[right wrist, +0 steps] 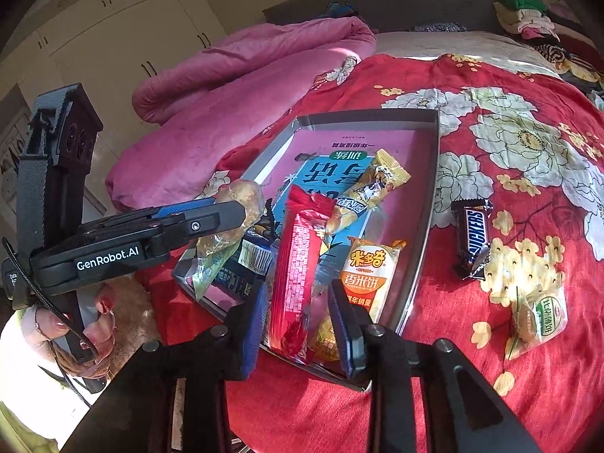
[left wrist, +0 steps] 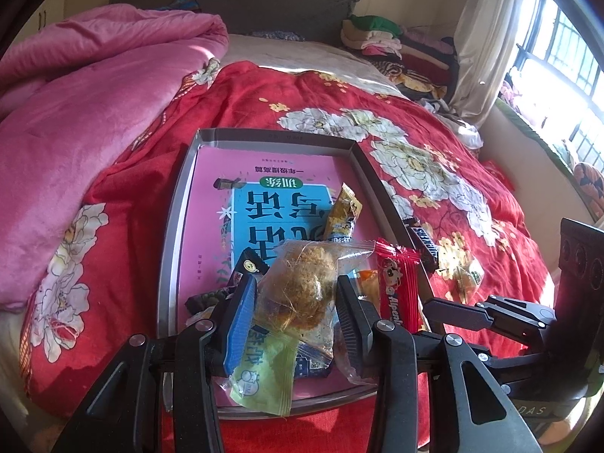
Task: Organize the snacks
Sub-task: 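Lower the pastry bag and red bar into the tray and open both grippers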
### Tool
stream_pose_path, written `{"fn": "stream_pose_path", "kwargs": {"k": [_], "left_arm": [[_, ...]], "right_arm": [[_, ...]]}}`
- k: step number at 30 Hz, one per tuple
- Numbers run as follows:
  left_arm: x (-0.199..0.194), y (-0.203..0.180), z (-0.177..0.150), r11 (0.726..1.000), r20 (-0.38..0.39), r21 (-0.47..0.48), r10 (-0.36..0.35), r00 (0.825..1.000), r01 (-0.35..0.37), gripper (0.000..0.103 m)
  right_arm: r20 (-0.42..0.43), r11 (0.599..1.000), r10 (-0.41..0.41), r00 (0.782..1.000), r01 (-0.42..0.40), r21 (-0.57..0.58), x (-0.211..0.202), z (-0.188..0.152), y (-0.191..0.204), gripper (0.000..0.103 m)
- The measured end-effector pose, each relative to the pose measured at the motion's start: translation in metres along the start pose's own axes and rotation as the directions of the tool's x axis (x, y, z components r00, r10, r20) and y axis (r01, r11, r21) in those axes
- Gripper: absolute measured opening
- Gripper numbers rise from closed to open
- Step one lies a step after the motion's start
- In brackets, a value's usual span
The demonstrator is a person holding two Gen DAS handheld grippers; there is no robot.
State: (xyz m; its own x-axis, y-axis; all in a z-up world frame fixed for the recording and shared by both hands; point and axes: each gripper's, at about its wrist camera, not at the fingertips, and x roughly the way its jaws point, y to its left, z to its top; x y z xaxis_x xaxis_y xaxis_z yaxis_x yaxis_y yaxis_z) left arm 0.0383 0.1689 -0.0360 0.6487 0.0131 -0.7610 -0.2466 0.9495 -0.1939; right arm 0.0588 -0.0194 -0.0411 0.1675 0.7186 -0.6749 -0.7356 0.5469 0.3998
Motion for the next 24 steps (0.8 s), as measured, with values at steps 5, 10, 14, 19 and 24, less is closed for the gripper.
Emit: {"fn": "stream_pose_path", "kwargs": {"k": [5, 10, 14, 19, 24], "left_arm": [[0.001, -0.001, 0.0, 1.0, -0.007, -0.001, -0.005, 1.0, 0.005, 0.046], [0.003, -0.002, 0.0, 1.0, -0.011, 0.002, 0.003, 1.0, -0.003, 0.055], [0.002, -0.004, 0.001, 1.0, -0.009, 0.007, 0.007, 1.0, -0.007, 0.056], [-0.005, -0.009, 0.004, 1.0, 0.018, 0.012, 0.004, 1.0, -0.004, 0.062], [-0.012, -0.016, 0.008, 1.0, 0.032, 0.01, -0.006, 0.999, 0.006, 0.063]], "right_arm": [[0.028, 1.0, -0.018, 0.999, 0.017, 0.025, -0.01, 0.001, -0.009, 0.045], [0.067, 0.997, -0.056, 0.996, 0.053, 0.047, -0.025, 0.003, -0.021, 0.05], [0.091, 0.994, -0.095, 0.991, 0.09, 0.058, -0.038, 0.002, -0.032, 0.051], [0.114, 0.988, -0.145, 0.983, 0.137, 0.075, -0.053, 0.001, -0.048, 0.054], [0.129, 0.977, -0.206, 0.97, 0.198, 0.075, -0.065, -0.001, -0.062, 0.056]]}}
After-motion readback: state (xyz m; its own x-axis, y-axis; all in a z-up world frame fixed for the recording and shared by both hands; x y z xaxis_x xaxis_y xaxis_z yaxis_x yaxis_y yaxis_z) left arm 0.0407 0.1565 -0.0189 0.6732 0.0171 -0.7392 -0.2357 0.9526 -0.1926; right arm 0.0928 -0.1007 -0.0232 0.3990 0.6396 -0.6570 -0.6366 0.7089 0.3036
